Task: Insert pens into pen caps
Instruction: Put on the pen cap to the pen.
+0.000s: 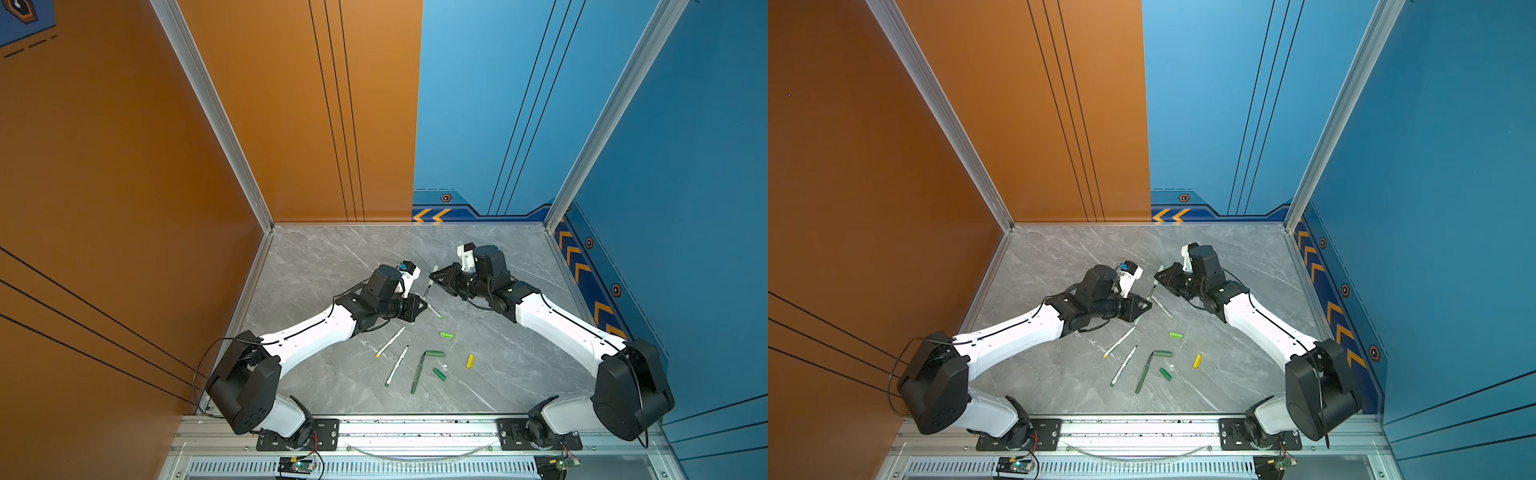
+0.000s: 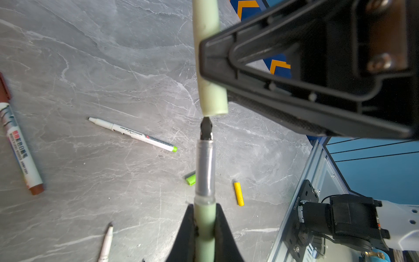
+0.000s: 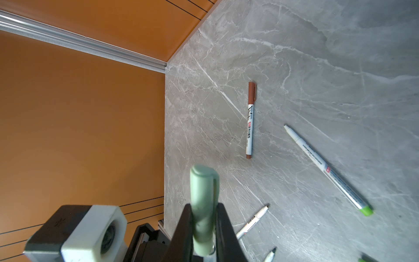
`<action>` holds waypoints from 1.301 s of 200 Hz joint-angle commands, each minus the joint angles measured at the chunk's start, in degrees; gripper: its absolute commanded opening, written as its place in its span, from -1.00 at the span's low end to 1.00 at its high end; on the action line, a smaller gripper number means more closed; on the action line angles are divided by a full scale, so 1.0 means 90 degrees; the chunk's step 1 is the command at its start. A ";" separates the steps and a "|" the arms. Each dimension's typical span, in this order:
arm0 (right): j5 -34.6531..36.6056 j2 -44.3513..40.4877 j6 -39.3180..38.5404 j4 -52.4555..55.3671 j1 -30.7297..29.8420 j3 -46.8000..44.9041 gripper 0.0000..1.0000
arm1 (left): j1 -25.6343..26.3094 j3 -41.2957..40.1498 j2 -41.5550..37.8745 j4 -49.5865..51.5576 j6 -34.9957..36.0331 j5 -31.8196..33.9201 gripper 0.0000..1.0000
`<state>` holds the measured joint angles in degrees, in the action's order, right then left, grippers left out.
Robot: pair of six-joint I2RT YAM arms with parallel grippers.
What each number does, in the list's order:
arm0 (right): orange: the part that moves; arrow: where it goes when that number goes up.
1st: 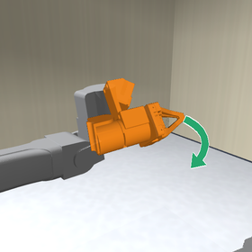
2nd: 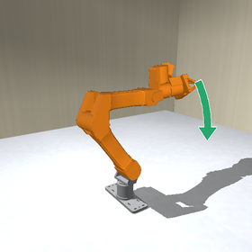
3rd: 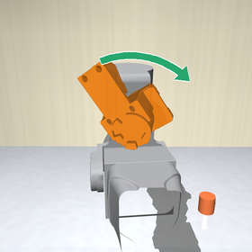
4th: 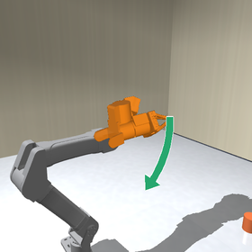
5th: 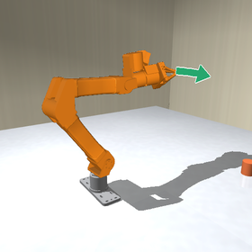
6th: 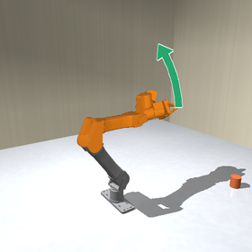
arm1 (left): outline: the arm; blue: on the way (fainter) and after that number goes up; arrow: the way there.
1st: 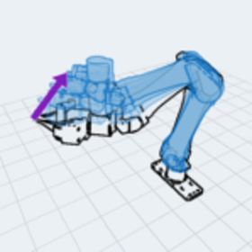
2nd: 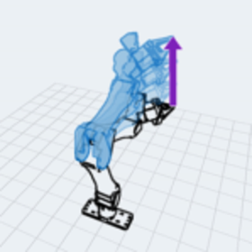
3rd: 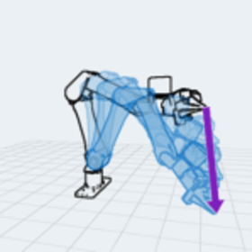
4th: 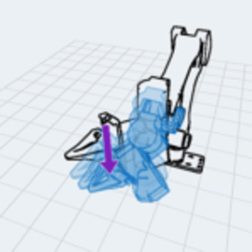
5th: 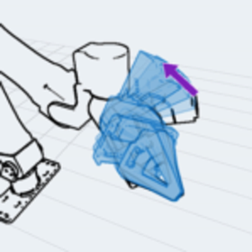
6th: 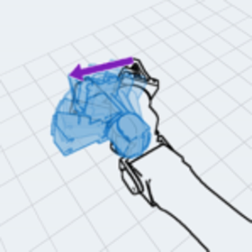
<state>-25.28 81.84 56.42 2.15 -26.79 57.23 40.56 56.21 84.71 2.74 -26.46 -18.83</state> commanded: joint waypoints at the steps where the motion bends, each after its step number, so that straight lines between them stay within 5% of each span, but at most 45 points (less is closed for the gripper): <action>1: 0.0153 0.0097 -0.0125 -0.0034 -0.0042 -0.0099 -0.87 | -0.0042 -0.0085 -0.0064 -0.0148 -0.0004 0.0059 -1.00; 260: 0.0016 0.0114 -0.0098 -0.0113 -0.0058 -0.0026 -0.87 | -0.0043 0.0000 0.0090 -0.0165 -0.0044 0.0121 -1.00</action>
<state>-25.30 83.26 55.72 1.48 -26.55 57.36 40.56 55.83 85.10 2.28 -26.63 -18.39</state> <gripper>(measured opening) 0.160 0.129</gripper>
